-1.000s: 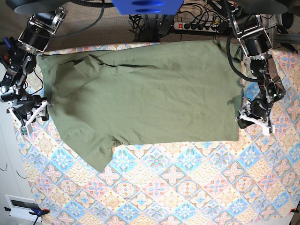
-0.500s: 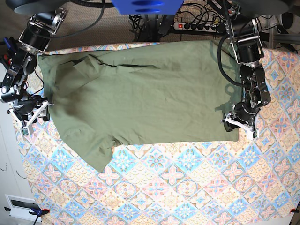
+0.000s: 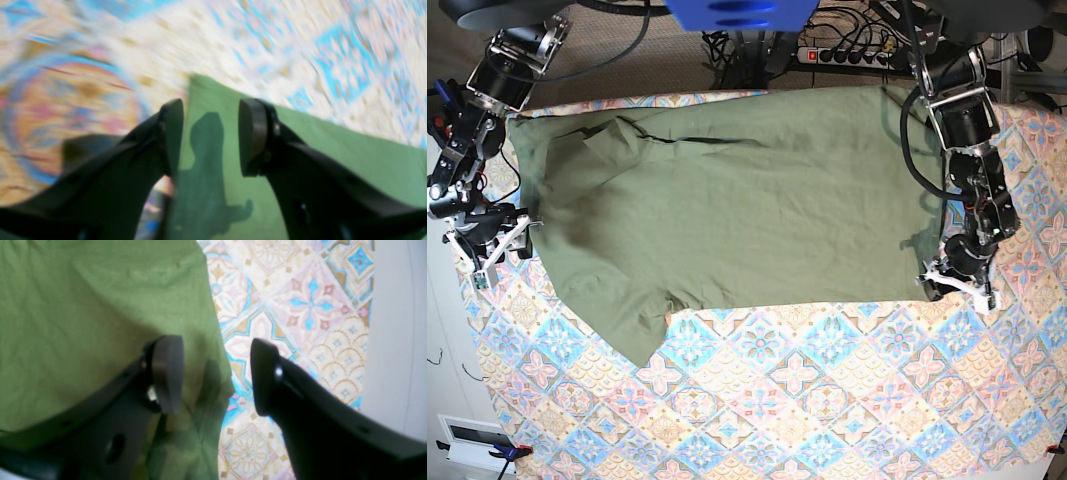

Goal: Layout the t-shirt on the table in an organized manner, then fold the t-shirt properly
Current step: 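Lower both grippers onto the t-shirt's side edge near the hem, then grasp the t-shirt's side edge with both grippers, then lift the grasped edge and fold it over toward the collar edge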

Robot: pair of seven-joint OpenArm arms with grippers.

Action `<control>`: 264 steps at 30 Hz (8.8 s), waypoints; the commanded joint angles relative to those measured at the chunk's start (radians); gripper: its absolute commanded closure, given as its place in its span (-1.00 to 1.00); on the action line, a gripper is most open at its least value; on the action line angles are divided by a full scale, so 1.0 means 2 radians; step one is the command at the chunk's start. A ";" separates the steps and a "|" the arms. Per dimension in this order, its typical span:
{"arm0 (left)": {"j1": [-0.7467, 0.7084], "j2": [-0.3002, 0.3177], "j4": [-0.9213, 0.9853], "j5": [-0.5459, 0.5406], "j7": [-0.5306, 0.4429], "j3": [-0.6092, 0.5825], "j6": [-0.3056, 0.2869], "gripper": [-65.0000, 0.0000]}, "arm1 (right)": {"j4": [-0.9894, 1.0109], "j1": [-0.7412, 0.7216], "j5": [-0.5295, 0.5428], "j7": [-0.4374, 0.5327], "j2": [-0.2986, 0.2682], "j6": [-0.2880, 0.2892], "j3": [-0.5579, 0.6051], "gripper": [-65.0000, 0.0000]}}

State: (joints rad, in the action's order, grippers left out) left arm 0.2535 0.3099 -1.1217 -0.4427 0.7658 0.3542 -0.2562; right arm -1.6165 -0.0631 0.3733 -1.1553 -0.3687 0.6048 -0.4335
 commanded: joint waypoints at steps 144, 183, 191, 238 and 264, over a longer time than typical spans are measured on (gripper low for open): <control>-0.104 0.001 -0.136 -0.040 -0.056 -0.025 -0.003 1.00 | 0.520 -0.214 -0.090 0.433 -0.062 0.047 0.245 0.91; -0.104 0.000 -0.136 -0.040 -0.056 -0.027 -0.003 1.00 | 0.412 -0.197 -0.089 0.398 -0.064 0.047 0.173 0.22; -0.103 0.000 -0.136 -0.040 -0.056 -0.027 -0.003 1.00 | 0.413 -0.198 -0.089 0.397 -0.064 0.047 0.173 0.19; -0.104 0.000 -0.135 -0.040 -0.056 -0.028 -0.003 1.00 | 0.446 -0.200 -0.090 0.399 -0.021 0.047 0.176 0.91; -0.137 0.003 -0.190 -0.040 -0.056 -0.028 -0.028 1.00 | 0.335 -0.135 -0.087 0.394 -0.024 0.047 0.149 0.98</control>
State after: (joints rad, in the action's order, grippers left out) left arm -0.0334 0.2996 -1.4815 -0.5095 0.6765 0.2962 -0.3080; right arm -0.9291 -0.3077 0.1833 -0.3935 -0.3931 0.6987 -0.1280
